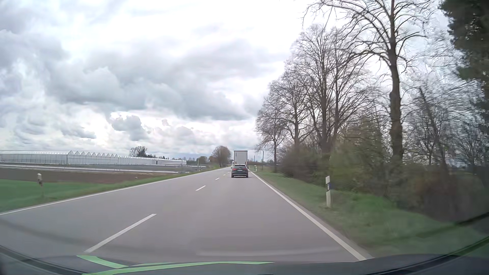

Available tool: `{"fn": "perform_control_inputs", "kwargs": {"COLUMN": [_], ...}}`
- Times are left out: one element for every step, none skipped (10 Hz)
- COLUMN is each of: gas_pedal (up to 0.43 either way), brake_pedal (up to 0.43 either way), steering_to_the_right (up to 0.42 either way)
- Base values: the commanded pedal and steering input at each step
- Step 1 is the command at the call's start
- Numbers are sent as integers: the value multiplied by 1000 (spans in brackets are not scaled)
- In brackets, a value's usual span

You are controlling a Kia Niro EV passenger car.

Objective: Follow the waypoints while adhering to traffic rules and regulations

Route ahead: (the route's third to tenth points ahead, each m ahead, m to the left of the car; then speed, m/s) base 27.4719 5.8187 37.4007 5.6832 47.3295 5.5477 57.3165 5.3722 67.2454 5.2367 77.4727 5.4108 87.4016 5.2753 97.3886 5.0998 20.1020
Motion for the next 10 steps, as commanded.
{"fn": "perform_control_inputs", "kwargs": {"gas_pedal": [157, 157, 169, 177, 177, 177, 189, 189, 189, 189], "brake_pedal": [0, 0, 0, 0, 0, 0, 0, 0, 0, 0], "steering_to_the_right": [1, 1, 1, 1, 1, 1, 1, 1, 2, 2]}}
